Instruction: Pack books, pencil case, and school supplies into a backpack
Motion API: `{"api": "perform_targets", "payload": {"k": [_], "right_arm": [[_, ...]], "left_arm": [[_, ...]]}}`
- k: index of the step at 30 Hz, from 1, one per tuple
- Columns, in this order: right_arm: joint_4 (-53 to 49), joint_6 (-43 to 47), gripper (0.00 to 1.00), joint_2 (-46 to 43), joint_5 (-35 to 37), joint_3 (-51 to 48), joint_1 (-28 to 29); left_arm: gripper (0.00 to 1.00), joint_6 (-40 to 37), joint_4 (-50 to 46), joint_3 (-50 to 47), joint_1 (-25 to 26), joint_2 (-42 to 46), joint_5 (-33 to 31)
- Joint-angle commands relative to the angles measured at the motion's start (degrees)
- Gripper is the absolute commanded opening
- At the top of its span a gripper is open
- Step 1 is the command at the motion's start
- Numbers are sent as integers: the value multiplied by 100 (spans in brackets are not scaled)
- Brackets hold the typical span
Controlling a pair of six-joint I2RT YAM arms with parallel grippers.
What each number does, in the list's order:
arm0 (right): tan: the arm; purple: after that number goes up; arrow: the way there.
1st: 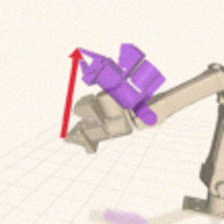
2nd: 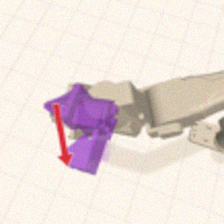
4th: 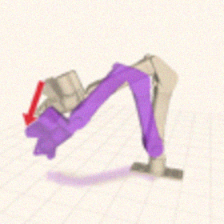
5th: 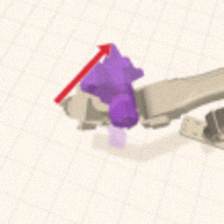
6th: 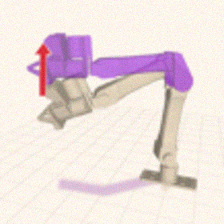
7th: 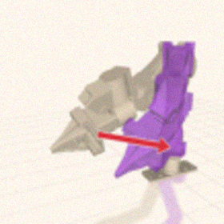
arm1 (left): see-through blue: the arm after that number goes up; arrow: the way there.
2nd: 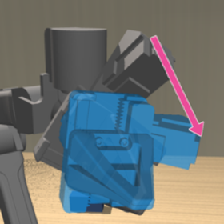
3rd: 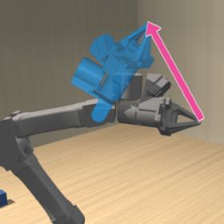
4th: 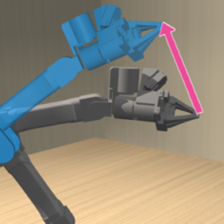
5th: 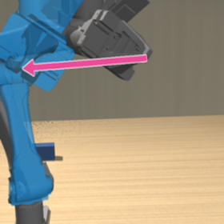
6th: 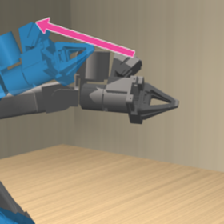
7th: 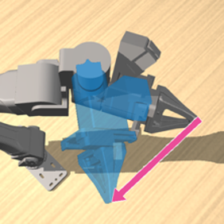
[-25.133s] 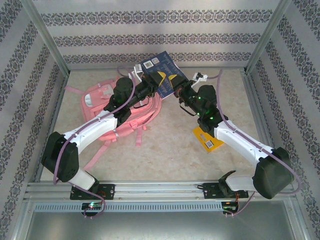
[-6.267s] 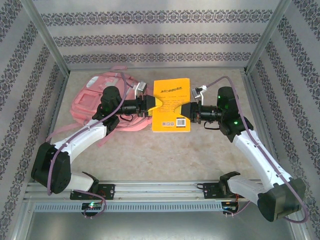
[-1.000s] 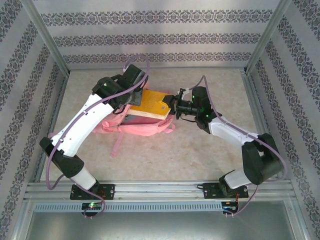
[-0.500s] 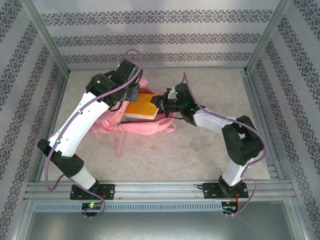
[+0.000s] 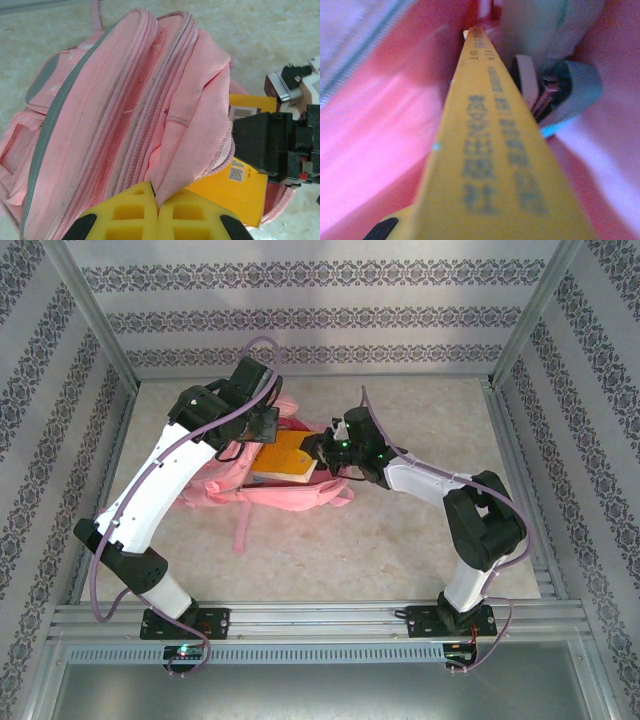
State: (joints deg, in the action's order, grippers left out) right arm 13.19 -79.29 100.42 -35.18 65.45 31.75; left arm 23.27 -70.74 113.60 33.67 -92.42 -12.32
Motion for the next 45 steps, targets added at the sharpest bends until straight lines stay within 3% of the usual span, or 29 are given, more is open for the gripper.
{"api": "perform_targets", "payload": {"k": [1,6,7,8,11,12,15,28,36,40,45], "right_arm": [[56,-67,0,279,371,657,193],[-2,-174,0,1163,599,1697,521],[-105,-124,5,1378,663,1969,594],[-224,-124,11,1557,710,2187,644],[-248,-107,51,1903,789,2671,684],[-256,-1,60,1845,831,2694,677],[-495,509,67,1399,942,2475,585],[-1372,1941,63,-730,742,312,69],[-2487,2874,45,-2234,1581,-650,-466],[-2691,3444,31,-2867,1907,-1091,-376],[-2712,4107,25,-3195,2093,-1487,54]], "left_arm": [[0,169,661,354,-27,54,274],[0,283,732,451,-27,-47,413],[0,308,751,452,-27,-56,418],[0,331,771,452,-23,-65,414],[0,414,805,452,-26,-85,353],[0,440,817,452,-19,-92,352],[0,459,884,470,-27,-131,356],[0,599,1427,-73,-71,-224,517],[0,1027,2005,-625,-59,-651,1492],[0,1154,2398,-810,30,-1076,1899],[0,1231,2355,-319,299,-1999,2188]]}}
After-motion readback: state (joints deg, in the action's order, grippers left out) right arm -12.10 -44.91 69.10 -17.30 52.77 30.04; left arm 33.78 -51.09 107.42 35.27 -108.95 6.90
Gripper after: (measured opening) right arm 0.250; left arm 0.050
